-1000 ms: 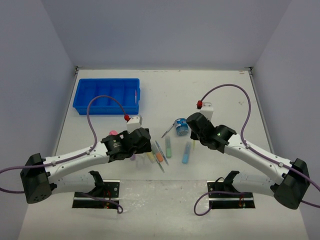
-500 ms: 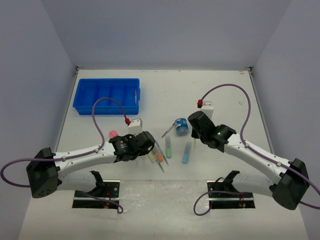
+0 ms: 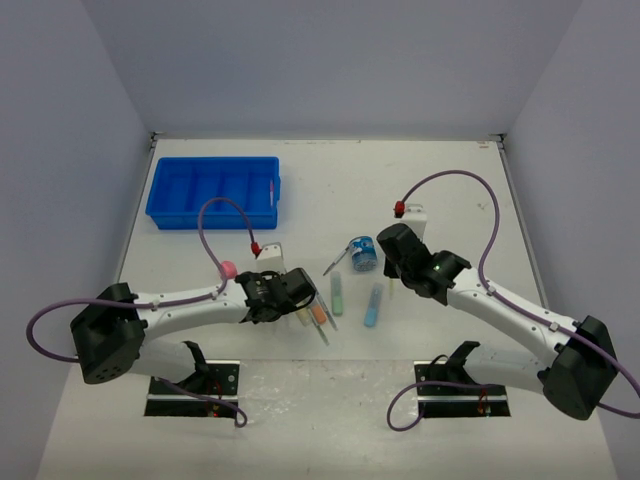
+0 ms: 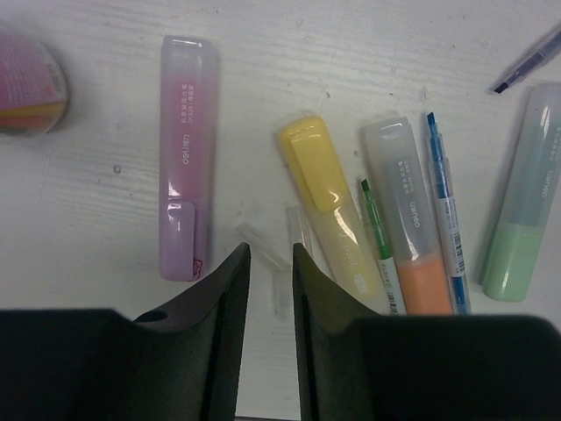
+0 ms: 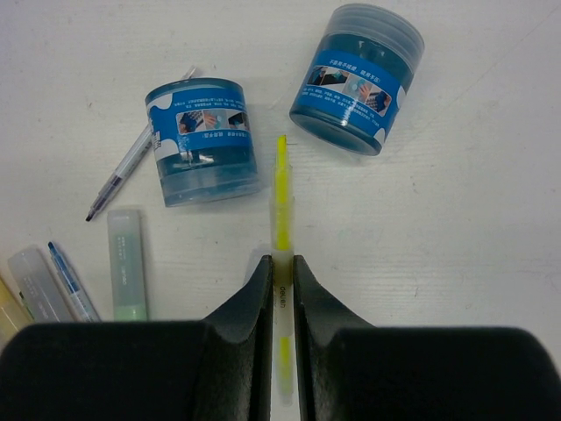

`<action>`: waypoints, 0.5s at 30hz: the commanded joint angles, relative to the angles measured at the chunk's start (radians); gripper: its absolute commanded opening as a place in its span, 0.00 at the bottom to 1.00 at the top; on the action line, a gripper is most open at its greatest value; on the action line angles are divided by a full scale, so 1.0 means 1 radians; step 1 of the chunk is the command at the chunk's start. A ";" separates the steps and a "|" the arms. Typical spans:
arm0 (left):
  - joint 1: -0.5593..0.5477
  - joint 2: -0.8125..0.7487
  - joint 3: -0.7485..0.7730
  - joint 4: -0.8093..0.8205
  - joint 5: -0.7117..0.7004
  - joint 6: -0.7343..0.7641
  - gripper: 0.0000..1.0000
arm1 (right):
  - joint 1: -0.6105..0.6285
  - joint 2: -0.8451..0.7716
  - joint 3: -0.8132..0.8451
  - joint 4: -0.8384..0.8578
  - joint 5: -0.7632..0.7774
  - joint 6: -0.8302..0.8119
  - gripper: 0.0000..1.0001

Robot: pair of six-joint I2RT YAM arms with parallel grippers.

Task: Sort the stationery into containers
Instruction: Close the pen cap on the pen.

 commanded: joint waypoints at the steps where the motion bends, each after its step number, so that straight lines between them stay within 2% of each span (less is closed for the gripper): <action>1: 0.022 0.038 0.016 0.003 -0.045 -0.039 0.29 | -0.005 0.016 -0.008 0.041 0.001 -0.008 0.00; 15: 0.031 0.092 -0.010 0.069 -0.015 -0.023 0.29 | -0.007 0.037 -0.004 0.047 -0.014 -0.017 0.00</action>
